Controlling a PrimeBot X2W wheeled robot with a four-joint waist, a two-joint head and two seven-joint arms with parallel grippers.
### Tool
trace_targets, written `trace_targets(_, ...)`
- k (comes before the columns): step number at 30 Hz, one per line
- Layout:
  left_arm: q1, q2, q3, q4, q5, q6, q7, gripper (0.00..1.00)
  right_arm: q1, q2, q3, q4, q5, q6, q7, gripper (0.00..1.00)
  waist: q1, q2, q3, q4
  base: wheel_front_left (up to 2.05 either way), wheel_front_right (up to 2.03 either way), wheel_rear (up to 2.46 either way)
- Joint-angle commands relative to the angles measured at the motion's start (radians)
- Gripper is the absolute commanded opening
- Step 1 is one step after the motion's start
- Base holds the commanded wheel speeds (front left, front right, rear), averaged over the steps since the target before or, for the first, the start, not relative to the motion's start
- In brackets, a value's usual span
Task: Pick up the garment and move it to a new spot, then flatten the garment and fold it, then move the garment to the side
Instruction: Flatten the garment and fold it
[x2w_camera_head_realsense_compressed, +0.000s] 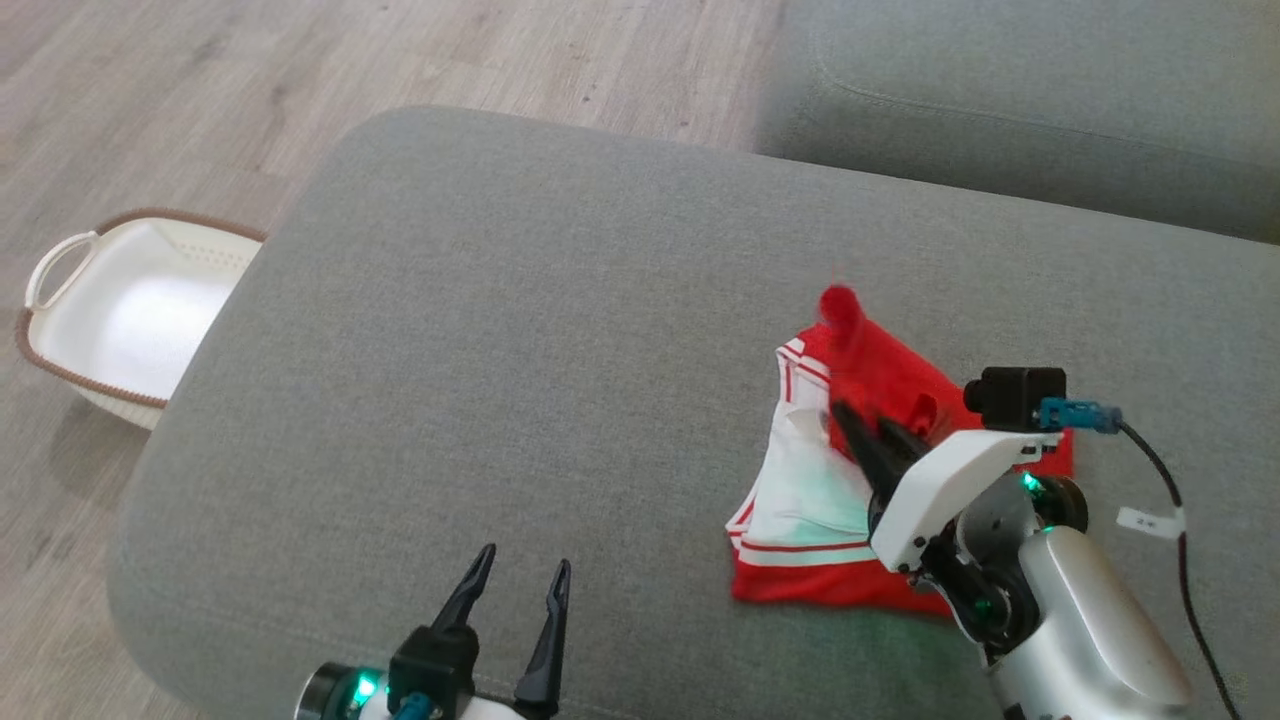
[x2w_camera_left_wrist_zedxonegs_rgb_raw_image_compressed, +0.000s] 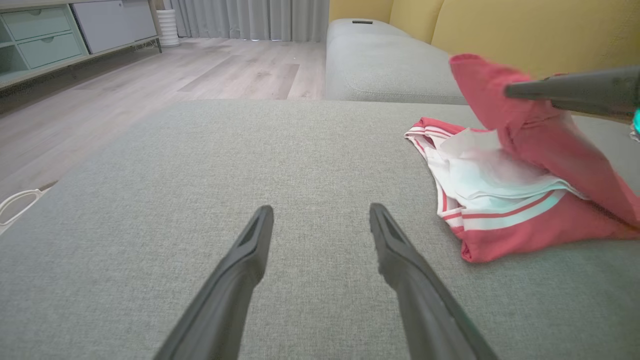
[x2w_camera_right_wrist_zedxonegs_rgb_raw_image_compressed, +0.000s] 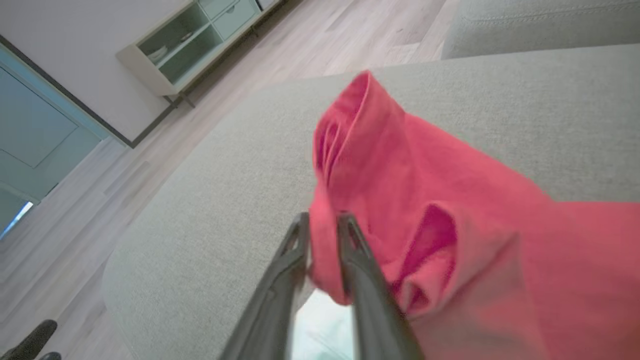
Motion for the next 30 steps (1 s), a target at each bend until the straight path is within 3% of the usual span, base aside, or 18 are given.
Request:
trace_targets(1,-0.047,-0.014,0.031,-0.024,0.005,-0.002,-0.012,1.00,-0.052,0.013,0.023,-0.039,0.023,0.007,-0.034,1.00,0.0000,0.0000,0.001,0.003,0.00,0.00,0.00)
trace_targets(6,-0.044,-0.018,0.038,-0.025,0.003,0.002,-0.012,1.00,-0.059,0.011,0.024,-0.077,0.090,0.007,-0.091,1.00,0.0000,0.0000,0.000,-0.006,0.00,0.00,0.00)
trace_targets(11,-0.040,-0.022,0.050,-0.034,0.002,0.009,-0.012,1.00,-0.037,-0.072,-0.018,-0.127,0.127,0.007,-0.130,1.00,0.0000,0.0000,-0.003,-0.037,0.00,0.00,0.00)
trace_targets(17,-0.040,-0.022,0.057,-0.036,0.007,0.006,-0.012,1.00,0.006,-0.161,-0.061,-0.103,0.193,0.007,-0.105,1.00,0.0000,0.0000,-0.002,-0.075,0.00,0.00,0.00)
trace_targets(18,-0.042,-0.022,0.058,-0.036,0.007,0.005,-0.012,1.00,0.010,-0.171,-0.063,-0.093,0.213,0.007,-0.096,0.62,0.0000,0.0000,0.000,-0.078,0.00,0.00,0.00)
trace_targets(19,-0.045,-0.023,0.058,-0.037,0.008,0.004,-0.012,1.00,0.012,-0.178,-0.064,-0.082,0.240,0.007,-0.085,0.00,0.0000,0.0000,0.003,-0.080,0.00,0.00,0.00)
trace_targets(30,-0.075,-0.032,0.047,-0.024,0.017,-0.015,-0.012,1.00,-0.069,-0.216,-0.034,0.126,0.581,0.007,0.161,0.00,0.0000,0.0000,0.041,-0.036,0.00,0.00,0.00)
